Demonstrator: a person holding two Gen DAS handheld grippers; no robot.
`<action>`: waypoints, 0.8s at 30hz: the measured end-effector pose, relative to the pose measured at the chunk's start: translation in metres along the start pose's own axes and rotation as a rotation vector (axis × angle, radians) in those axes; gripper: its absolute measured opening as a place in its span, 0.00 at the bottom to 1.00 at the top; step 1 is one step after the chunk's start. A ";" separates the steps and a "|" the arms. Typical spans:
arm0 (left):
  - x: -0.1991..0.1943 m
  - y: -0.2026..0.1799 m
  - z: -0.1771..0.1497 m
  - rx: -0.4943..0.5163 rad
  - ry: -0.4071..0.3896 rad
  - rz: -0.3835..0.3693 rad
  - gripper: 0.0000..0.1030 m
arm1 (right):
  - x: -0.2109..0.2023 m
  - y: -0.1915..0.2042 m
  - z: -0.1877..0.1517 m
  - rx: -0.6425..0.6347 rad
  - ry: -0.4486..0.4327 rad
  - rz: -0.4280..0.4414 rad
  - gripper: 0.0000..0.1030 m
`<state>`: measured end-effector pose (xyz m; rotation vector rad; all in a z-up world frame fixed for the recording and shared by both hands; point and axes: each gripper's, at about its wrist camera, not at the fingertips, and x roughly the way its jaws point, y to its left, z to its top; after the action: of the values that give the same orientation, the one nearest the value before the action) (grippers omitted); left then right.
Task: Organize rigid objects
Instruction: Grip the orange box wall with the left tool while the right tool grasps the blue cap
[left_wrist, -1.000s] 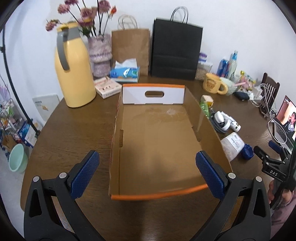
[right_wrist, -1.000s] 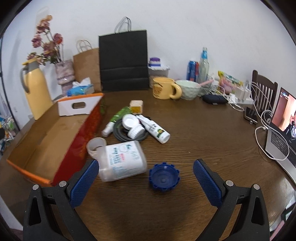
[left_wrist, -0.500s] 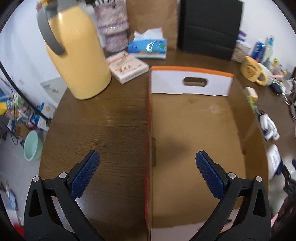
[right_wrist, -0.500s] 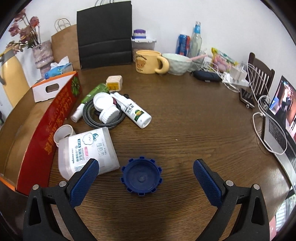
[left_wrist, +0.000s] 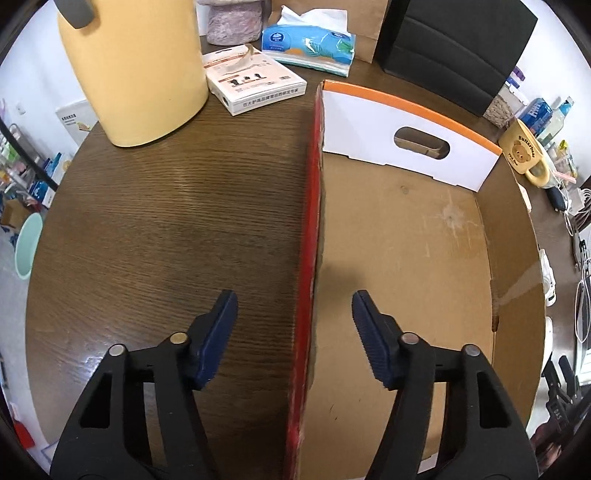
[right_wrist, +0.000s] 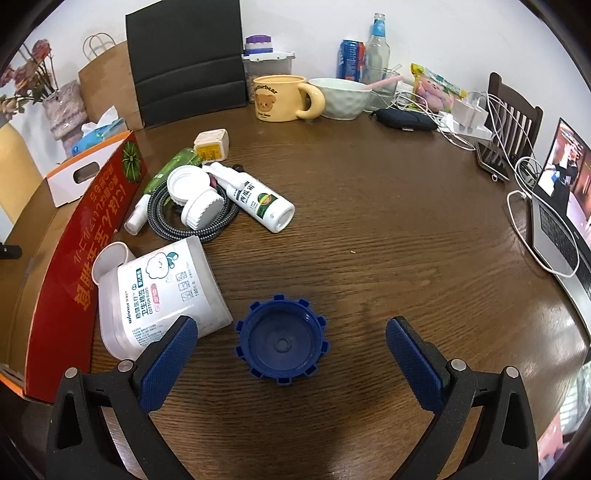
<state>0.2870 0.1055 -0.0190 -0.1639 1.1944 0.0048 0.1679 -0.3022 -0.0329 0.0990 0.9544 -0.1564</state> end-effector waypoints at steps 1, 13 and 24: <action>0.003 -0.001 0.001 0.002 0.005 -0.003 0.42 | 0.000 0.000 0.000 0.004 0.003 -0.006 1.00; 0.019 -0.004 0.000 0.002 0.047 -0.028 0.13 | -0.002 -0.002 -0.003 0.003 0.011 -0.032 1.00; 0.021 0.005 -0.004 -0.011 0.063 0.017 0.10 | 0.011 -0.003 -0.007 -0.026 0.043 -0.032 0.86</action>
<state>0.2904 0.1086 -0.0402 -0.1651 1.2587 0.0213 0.1678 -0.3055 -0.0462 0.0636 1.0005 -0.1718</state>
